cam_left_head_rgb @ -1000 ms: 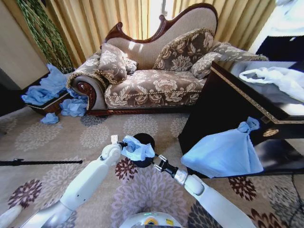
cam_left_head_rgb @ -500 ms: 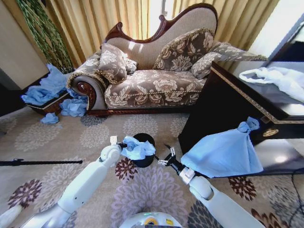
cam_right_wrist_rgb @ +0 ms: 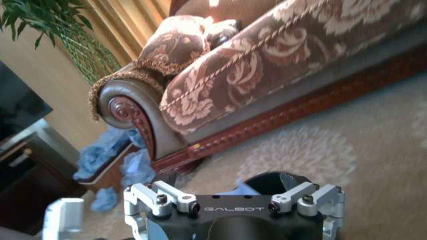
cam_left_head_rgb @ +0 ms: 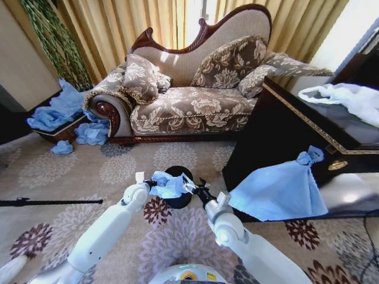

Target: Place a garbage bag over the trash bin.

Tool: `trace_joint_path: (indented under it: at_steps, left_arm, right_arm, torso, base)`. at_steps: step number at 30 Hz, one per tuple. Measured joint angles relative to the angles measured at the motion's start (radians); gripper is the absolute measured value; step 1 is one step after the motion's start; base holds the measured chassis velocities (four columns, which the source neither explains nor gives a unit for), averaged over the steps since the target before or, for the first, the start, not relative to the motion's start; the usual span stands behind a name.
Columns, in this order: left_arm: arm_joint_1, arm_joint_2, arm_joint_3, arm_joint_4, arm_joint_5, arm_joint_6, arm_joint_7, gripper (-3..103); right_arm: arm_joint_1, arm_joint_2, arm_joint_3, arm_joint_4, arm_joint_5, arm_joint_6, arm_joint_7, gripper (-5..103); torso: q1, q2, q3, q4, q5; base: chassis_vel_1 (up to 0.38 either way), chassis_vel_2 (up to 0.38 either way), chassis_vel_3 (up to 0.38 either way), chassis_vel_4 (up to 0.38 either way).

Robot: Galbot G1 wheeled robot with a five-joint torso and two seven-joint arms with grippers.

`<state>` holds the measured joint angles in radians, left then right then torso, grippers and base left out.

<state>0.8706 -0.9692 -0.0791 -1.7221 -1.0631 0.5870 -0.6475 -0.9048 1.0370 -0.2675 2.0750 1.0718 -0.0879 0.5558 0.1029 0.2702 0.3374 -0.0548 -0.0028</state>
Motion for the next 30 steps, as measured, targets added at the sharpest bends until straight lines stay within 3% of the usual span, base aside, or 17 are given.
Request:
trace_joint_path:
  at_steps: [5,11,20,30]
  left_arm:
    - [0.001,-0.003,0.0,0.001,0.005,0.0,0.002,0]
    - [-0.004,-0.006,0.002,0.01,0.009,-0.001,0.003,0]
    - [-0.012,-0.013,0.01,0.013,0.01,-0.001,0.003,0]
    - [-0.012,-0.014,0.008,0.015,0.01,-0.001,0.003,0]
  right_arm:
    - [0.016,-0.012,-0.006,0.057,0.074,-0.022,0.03,100]
    - [0.046,-0.006,-0.016,0.065,0.128,-0.031,0.003,100]
    - [0.117,0.071,-0.081,-0.006,0.227,-0.032,0.039,98]
    - [0.134,0.116,-0.09,-0.097,0.245,-0.034,0.038,96]
  torso:
    - [0.0,0.0,0.0,-0.0003,0.0]
    - [0.0,0.0,0.0,-0.0003,0.0]
    - [0.0,0.0,0.0,-0.0001,0.0]
    - [0.0,0.0,0.0,-0.0002,0.0]
  base:
    - [0.0,0.0,0.0,0.0]
    - [0.0,0.0,0.0,0.0]
    - [0.0,0.0,0.0,0.0]
    - [0.0,0.0,0.0,0.0]
